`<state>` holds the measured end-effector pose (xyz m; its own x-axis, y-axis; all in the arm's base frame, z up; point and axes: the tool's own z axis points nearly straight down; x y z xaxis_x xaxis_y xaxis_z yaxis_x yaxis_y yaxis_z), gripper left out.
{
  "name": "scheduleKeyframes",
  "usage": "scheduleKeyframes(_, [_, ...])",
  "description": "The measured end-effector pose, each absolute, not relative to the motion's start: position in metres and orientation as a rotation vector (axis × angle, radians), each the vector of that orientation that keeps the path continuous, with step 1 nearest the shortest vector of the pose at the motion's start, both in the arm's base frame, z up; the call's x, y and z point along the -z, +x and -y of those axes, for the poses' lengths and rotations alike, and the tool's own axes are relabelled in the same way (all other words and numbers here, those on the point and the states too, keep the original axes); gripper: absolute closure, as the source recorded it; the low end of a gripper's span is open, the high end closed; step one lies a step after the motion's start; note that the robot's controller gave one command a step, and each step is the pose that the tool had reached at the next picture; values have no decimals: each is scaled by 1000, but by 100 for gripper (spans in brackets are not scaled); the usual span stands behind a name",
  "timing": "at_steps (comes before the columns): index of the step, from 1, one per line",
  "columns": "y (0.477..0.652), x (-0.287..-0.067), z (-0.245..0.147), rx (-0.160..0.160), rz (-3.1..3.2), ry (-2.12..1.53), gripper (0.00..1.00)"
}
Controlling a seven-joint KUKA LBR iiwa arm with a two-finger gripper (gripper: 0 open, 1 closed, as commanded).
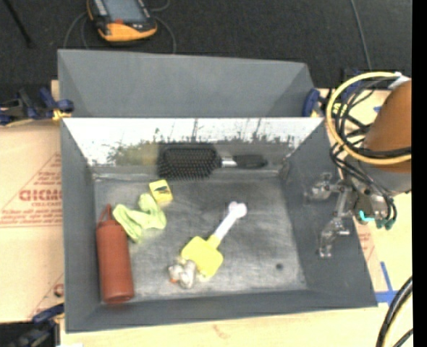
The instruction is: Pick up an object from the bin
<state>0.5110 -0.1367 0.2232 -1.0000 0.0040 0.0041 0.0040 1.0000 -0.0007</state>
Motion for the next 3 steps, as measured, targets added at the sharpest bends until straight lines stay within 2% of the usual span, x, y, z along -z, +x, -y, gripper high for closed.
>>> scheduleKeyframes(1, [513,-228,136,-4,3145,-1,0])
scheduleKeyframes(2, [524,-196,130,-6,3149,117,0])
scheduleKeyframes(3, [524,-172,117,0,3098,518,0])
